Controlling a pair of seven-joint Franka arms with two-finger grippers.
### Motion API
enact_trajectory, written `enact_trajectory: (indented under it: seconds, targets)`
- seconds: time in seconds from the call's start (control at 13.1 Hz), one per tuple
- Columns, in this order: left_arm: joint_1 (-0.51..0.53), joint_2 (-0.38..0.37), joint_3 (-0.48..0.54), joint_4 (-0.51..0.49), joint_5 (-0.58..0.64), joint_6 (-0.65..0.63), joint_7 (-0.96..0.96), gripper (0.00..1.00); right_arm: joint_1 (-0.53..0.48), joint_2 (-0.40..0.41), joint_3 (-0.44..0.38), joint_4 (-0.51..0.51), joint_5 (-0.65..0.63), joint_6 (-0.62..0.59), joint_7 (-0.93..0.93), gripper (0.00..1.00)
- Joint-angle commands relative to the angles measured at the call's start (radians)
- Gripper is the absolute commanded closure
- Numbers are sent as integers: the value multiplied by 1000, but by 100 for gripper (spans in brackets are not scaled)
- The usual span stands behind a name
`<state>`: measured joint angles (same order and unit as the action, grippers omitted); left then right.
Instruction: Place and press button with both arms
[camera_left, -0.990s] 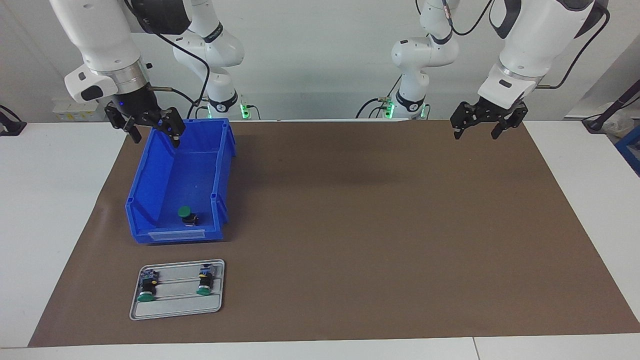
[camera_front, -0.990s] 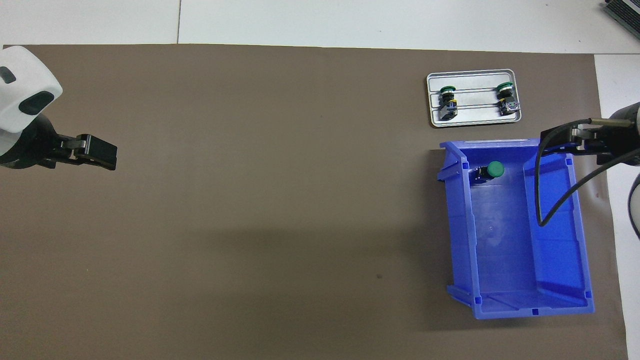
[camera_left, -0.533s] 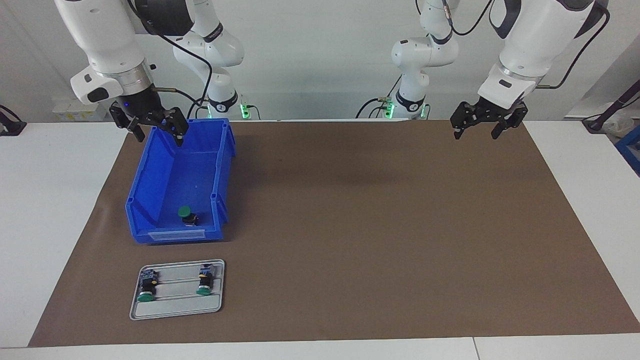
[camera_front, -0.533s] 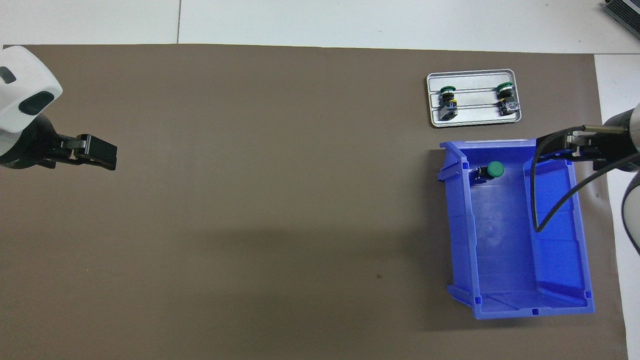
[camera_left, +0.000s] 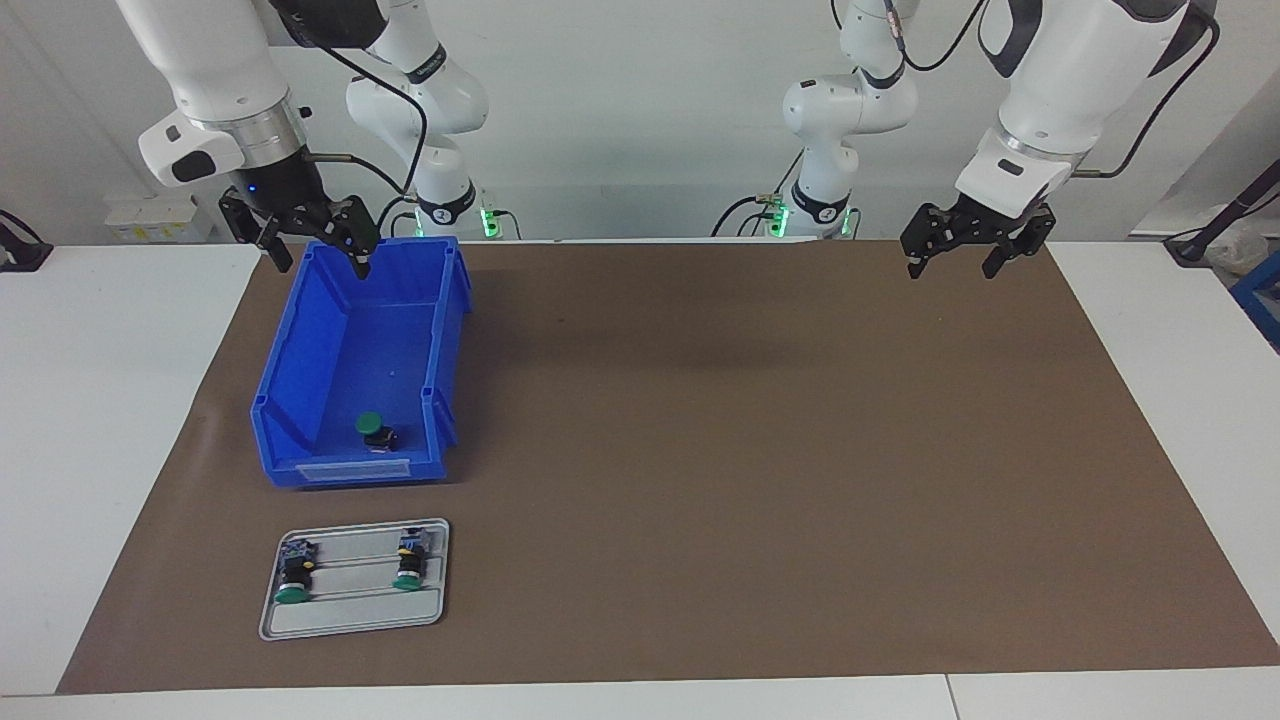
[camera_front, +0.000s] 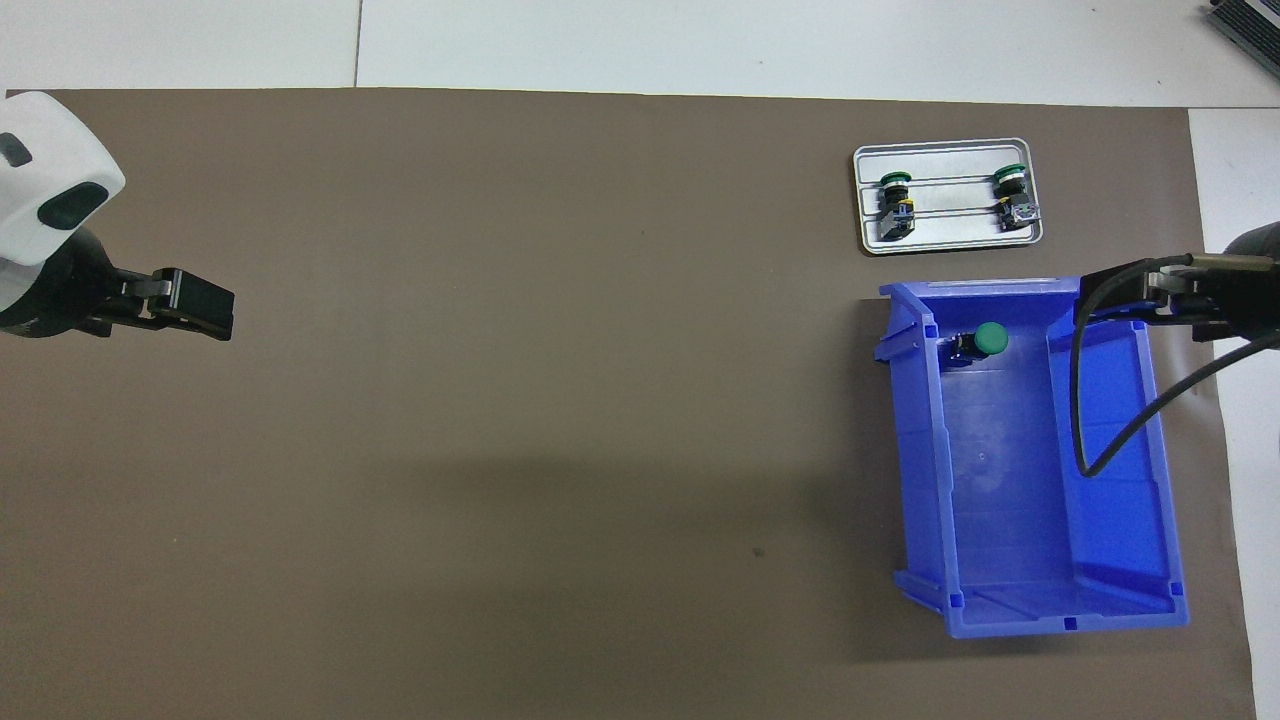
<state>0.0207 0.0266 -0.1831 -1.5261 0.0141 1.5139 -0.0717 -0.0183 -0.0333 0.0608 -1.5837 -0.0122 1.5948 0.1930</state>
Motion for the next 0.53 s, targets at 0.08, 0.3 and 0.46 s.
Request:
enact_trajectory:
  seconds: [0.08, 0.3, 0.46]
  targets:
    - [11, -33, -6, -36, 7, -1, 3, 0, -8, -3, 4, 8, 31, -16, -15, 0]
    - [11, -33, -6, -36, 7, -1, 3, 0, -6, -3, 4, 8, 31, -13, -15, 0]
    - [11, -33, -6, -36, 7, -1, 3, 0, -6, -5, 4, 2, 31, -9, -15, 0]
